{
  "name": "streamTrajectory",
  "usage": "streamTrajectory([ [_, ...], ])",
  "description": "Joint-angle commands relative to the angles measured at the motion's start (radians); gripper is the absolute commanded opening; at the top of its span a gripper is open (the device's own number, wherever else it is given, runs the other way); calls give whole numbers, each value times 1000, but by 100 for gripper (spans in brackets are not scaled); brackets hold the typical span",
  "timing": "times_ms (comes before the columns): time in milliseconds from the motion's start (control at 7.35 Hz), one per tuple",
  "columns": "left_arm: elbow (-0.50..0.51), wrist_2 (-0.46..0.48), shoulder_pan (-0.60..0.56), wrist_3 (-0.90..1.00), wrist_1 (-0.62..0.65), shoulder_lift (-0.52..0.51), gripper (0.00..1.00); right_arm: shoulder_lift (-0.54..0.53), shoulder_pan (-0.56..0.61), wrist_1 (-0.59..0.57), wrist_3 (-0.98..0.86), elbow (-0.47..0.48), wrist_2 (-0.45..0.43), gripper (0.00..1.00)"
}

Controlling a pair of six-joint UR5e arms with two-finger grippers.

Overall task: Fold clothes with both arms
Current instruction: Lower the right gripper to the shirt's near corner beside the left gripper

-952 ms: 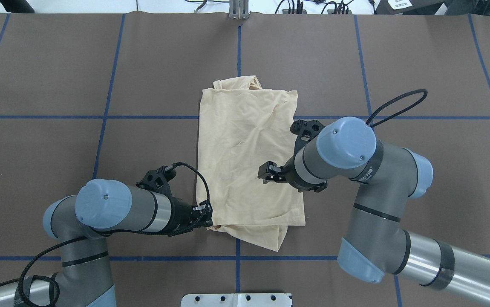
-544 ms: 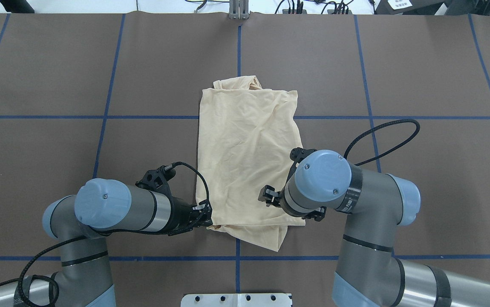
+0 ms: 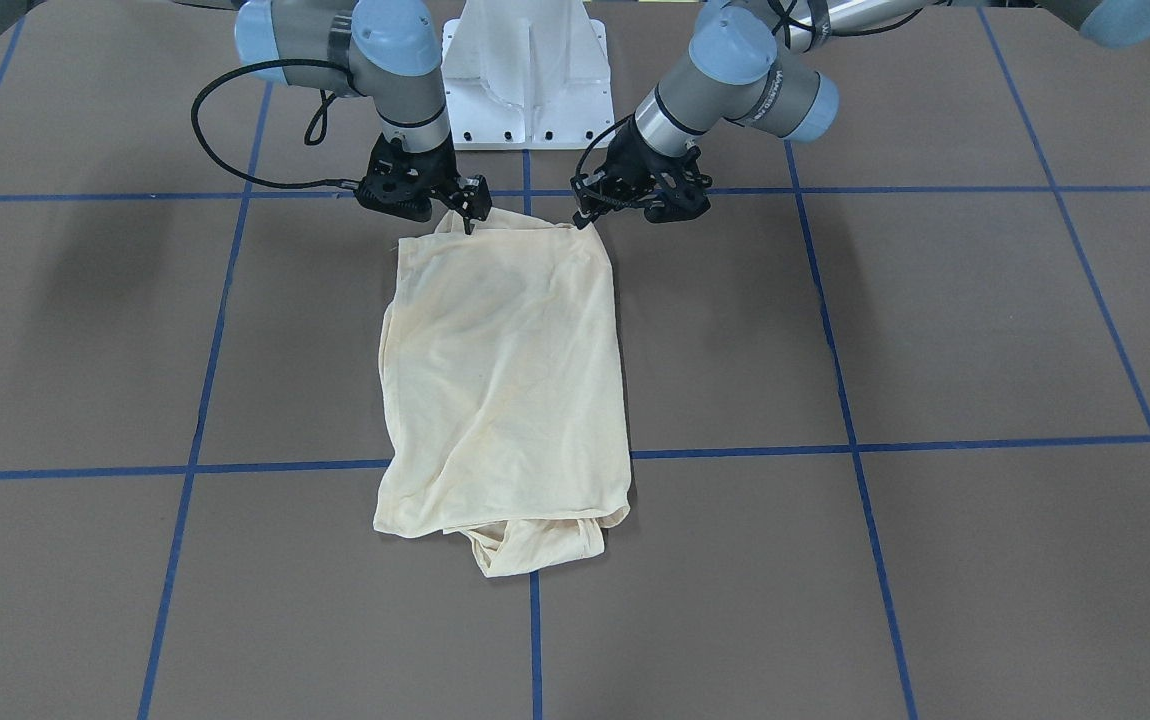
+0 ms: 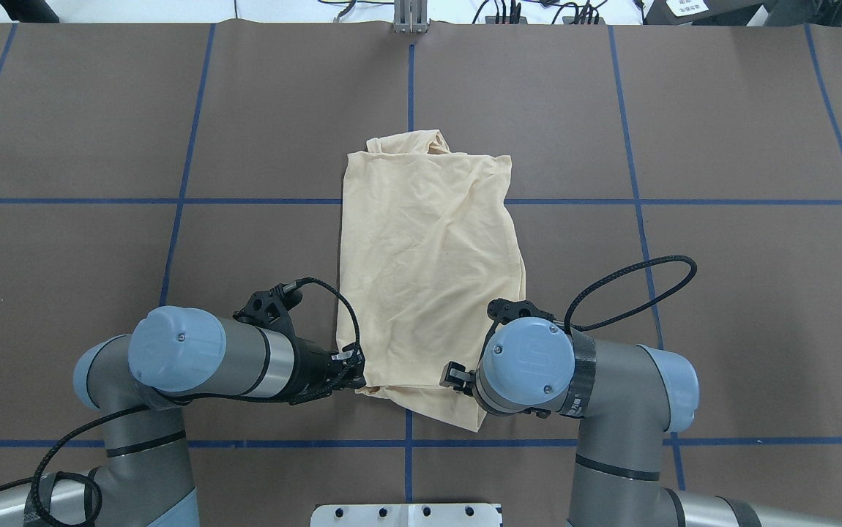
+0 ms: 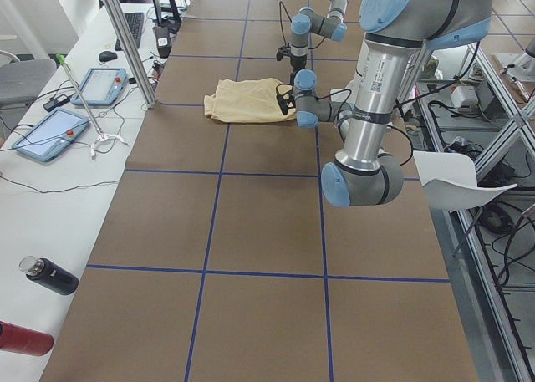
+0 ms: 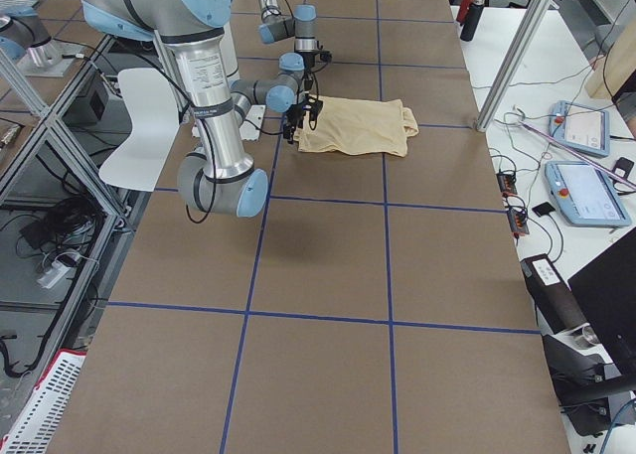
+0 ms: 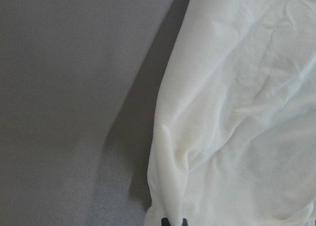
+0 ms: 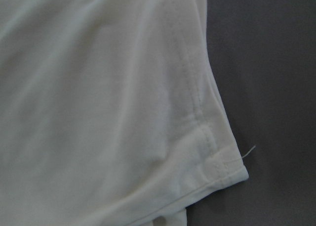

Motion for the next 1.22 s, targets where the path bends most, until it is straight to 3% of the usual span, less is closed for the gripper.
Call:
streamTrajectory([
  [0, 0, 0, 0, 0, 0, 0, 0, 5, -3, 0, 0, -10, -9, 94],
  [1088, 0, 2, 3, 0, 0, 0, 0, 7, 25, 4, -1, -53, -9, 92],
])
